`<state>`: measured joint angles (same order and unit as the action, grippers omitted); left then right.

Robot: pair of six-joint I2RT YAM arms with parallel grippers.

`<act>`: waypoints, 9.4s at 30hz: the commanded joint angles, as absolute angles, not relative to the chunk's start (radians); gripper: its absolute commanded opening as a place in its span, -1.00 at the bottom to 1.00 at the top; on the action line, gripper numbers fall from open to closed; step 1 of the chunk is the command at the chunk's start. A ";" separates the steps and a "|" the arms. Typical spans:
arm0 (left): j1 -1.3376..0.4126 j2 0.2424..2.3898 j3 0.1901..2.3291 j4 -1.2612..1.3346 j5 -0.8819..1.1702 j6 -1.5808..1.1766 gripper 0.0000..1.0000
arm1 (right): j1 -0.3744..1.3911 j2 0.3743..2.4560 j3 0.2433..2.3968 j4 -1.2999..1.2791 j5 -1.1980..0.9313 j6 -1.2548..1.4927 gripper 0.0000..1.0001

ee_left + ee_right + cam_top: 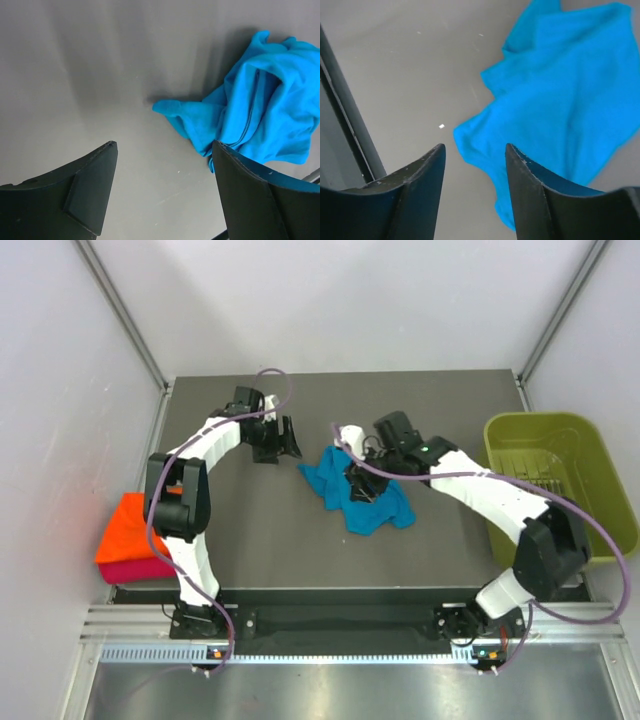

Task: Fold and stack the t-shirts
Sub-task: Flatten the tshirt out

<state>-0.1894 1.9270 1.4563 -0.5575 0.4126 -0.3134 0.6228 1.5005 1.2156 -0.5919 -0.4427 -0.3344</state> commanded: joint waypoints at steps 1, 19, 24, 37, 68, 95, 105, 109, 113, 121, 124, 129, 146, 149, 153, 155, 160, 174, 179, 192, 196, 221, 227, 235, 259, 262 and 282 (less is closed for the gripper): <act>-0.172 1.921 1.526 -0.512 0.442 -0.333 0.61 | 0.705 1.578 1.278 -0.577 -0.462 -0.370 -0.01; -0.118 1.864 1.598 -0.476 0.546 -0.417 0.62 | 0.816 1.845 1.247 -0.525 -0.149 -0.374 -0.38; -0.117 1.871 1.620 -0.479 0.540 -0.411 0.62 | 0.830 1.887 1.264 -0.563 -0.158 -0.387 -0.37; -0.112 1.855 1.603 -0.497 0.466 -0.391 0.58 | 0.812 1.714 1.420 -0.586 -0.003 -0.445 -1.00; -0.109 1.773 1.556 -0.491 0.431 -0.373 0.59 | 0.552 1.615 2.012 -0.782 -0.134 -0.554 -1.00; -0.232 2.086 1.443 -0.364 0.716 -0.598 0.02 | 0.543 1.508 1.934 -0.741 -0.006 -0.558 -1.00; -0.204 2.017 1.498 -0.368 0.721 -0.569 -1.00 | 0.489 1.509 1.928 -0.730 -0.005 -0.540 -1.00; -0.092 1.873 1.601 -0.445 0.733 -0.490 -1.00 | 0.399 1.476 1.924 -0.712 -0.008 -0.482 -1.00; -0.020 1.772 1.733 -0.541 0.744 -0.368 -1.00 | 0.304 1.399 1.866 -0.680 -0.034 -0.430 -1.00; 0.017 1.605 1.783 -0.614 0.782 -0.219 -1.00 | 0.204 1.238 1.650 -0.676 -0.124 -0.354 -1.00; 0.017 1.576 1.747 -0.614 0.779 -0.229 -1.00 | 0.169 1.194 1.560 -0.681 -0.149 -0.333 -1.00; 0.017 1.566 1.703 -0.629 0.801 -0.224 -1.00 | 0.149 1.173 1.525 -0.690 -0.199 -0.316 -1.00; 0.020 1.554 1.643 -0.665 0.649 -0.204 0.30 | 0.114 1.285 1.450 -0.620 -0.296 -0.287 -1.00; 0.018 1.660 1.609 -0.710 0.644 -0.296 0.25 | 0.115 1.365 1.489 -0.604 -0.313 -0.267 -1.00; 0.014 1.722 1.459 -0.600 0.670 -0.367 0.22 | 0.117 1.405 1.519 -0.581 -0.350 -0.230 -1.00; 0.014 1.776 1.465 -0.610 0.673 -0.356 0.19 | 0.117 1.405 1.516 -0.580 -0.354 -0.218 -1.00; 0.020 1.914 1.515 -0.638 0.652 -0.348 0.15 | 0.115 1.387 1.493 -0.589 -0.354 -0.222 -1.00; 0.020 1.830 1.307 -0.652 0.623 -0.425 0.04 | 0.114 1.345 1.451 -0.577 -0.347 -0.215 -1.00; 0.020 1.841 1.258 -0.638 0.615 -0.429 0.01 | 0.114 1.362 1.463 -0.574 -0.347 -0.212 -1.00; 0.012 1.950 1.336 -0.621 0.601 -0.430 -0.01 | 0.104 1.351 1.453 -0.569 -0.337 -0.213 -1.00; 0.012 1.967 1.341 -0.609 0.594 -0.433 -0.03 | 0.101 1.354 1.453 -0.566 -0.339 -0.210 -1.00; -0.057 1.974 1.371 -0.620 0.569 -0.410 -1.00 | 0.081 1.344 1.436 -0.552 -0.336 -0.209 -1.00; -0.008 1.867 1.546 -0.709 0.453 -0.310 -1.00 | 0.068 1.342 1.468 -0.542 -0.333 -0.201 -1.00; 0.060 1.702 1.683 -0.811 0.411 -0.166 -1.00 | 0.040 1.298 1.536 -0.597 -0.376 -0.183 -1.00; 0.048 2.087 1.951 -0.839 0.414 -0.161 -1.00 | 0.034 1.613 1.439 -0.459 -0.529 -0.117 -1.00; 0.029 2.239 2.119 -0.835 0.396 -0.135 -1.00 | 0.022 1.799 1.535 -0.426 -0.511 -0.118 -1.00; 0.005 2.218 2.097 -0.755 0.465 -0.190 -1.00 | 0.012 1.467 1.027 -0.529 -0.798 0.187 -0.06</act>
